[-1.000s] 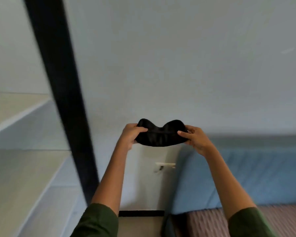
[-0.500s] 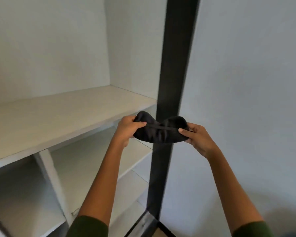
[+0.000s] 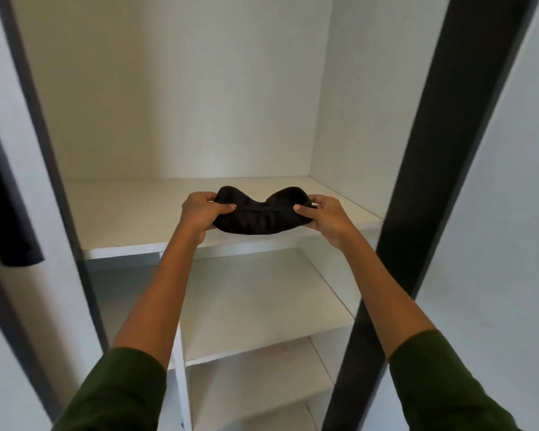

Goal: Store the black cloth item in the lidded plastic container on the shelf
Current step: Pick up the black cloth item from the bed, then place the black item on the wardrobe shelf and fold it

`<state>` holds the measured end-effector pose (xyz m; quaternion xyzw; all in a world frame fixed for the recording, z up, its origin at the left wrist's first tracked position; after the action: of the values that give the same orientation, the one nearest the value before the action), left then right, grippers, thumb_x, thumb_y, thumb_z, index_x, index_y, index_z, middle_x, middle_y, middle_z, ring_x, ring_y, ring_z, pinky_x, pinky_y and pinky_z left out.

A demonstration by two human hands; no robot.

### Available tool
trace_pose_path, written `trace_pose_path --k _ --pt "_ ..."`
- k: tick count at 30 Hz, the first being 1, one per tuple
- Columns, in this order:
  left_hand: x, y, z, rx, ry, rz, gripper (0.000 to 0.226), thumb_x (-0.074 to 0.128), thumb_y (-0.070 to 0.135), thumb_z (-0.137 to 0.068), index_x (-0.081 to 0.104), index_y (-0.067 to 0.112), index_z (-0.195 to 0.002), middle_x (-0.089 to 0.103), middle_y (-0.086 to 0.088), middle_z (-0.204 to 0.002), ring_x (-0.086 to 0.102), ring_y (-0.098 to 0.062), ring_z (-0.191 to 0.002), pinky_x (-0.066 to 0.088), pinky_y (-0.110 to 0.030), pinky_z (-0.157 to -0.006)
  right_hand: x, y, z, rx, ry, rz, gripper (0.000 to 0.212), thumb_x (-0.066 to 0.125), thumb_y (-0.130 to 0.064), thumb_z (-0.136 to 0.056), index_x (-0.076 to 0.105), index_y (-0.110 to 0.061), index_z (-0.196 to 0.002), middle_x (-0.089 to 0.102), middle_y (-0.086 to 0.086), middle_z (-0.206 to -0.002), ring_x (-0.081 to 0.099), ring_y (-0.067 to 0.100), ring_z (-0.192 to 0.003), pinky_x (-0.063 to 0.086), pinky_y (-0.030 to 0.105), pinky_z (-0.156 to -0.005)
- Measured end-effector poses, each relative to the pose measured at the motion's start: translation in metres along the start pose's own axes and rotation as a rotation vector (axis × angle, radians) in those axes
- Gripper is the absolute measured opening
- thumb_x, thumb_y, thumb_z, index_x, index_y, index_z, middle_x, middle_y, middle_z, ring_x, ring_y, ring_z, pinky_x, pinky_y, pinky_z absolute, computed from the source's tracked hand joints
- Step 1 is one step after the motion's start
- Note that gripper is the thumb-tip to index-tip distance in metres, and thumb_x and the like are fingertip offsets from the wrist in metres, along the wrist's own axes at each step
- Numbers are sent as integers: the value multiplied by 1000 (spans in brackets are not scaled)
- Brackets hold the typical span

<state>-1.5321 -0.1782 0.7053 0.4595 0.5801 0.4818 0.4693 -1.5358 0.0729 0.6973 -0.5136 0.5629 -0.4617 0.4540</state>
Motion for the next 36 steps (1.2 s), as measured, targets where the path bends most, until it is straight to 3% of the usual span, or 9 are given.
trace_pose_path --k 8,12,16,19,22,25,29,34,36 --pt "-62 12 -28 22 200 -174 52 79 7 -72 58 5 -119 60 -15 -124 58 -23 -94 53 -31 -80 69 4 -52 25 -125 -34 48 71 -1 -81 53 0 -126 62 20 -108 65 32 -102 55 35 -85" --pt "-77 6 -47 11 242 -326 54 81 12 -70 59 3 -119 60 -17 -123 61 -27 -104 54 -36 -88 86 9 -69 39 -147 36 48 72 -1 -80 53 -5 -124 58 26 -120 63 35 -106 57 38 -85" --pt "-86 -8 -62 -17 258 -497 55 85 16 -66 63 0 -114 63 -18 -118 61 -30 -109 52 -38 -93 97 6 -77 -72 -132 358 41 75 -10 -79 62 -12 -119 62 18 -119 62 27 -102 55 32 -86" --pt "-86 -18 -67 -6 246 -620 54 85 17 -65 63 2 -113 63 -16 -120 60 -28 -110 48 -33 -91 106 6 -82 -173 -146 689 33 73 -18 -81 67 -12 -113 63 9 -122 57 22 -115 42 26 -92" --pt "-82 -22 -70 110 192 -723 60 80 15 -72 55 8 -126 54 -11 -134 49 -25 -126 38 -29 -101 115 11 -89 -148 -130 986 36 69 -42 -81 70 -19 -108 60 9 -121 50 26 -120 39 33 -97" --pt "-72 -16 -68 284 81 -752 57 68 13 -83 48 13 -137 46 -6 -146 37 -21 -138 27 -28 -112 121 10 -91 -109 -104 1077 47 64 -55 -79 71 -16 -105 62 11 -114 55 27 -111 45 34 -89" --pt "-55 -23 -62 303 -74 -747 57 55 28 -93 36 17 -146 33 -5 -154 23 -18 -146 19 -32 -117 128 7 -89 -114 -48 1077 40 71 -41 -80 72 -7 -100 70 10 -105 65 25 -98 50 31 -78" --pt "-49 -42 -62 238 -151 -1016 50 38 43 -97 44 13 -136 51 -10 -133 46 -30 -126 39 -38 -98 126 1 -92 -87 39 1050 26 78 -21 -76 75 -4 -95 71 14 -102 67 26 -93 55 30 -79" --pt "-49 -46 -65 235 -178 -1058 53 33 45 -98 39 14 -141 47 -8 -139 43 -30 -129 37 -38 -102 126 -3 -90 -82 77 1072 25 79 -15 -74 74 -2 -95 71 14 -102 68 27 -92 56 30 -79"
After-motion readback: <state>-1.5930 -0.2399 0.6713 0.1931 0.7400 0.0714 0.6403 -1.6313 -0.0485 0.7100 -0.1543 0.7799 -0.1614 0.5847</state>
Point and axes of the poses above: each hand's wrist, its own z-axis away from the middle knuckle, its own x-axis out of the palm, y = z × x, the point moved 4 cm from there along -z, towards the middle knuckle
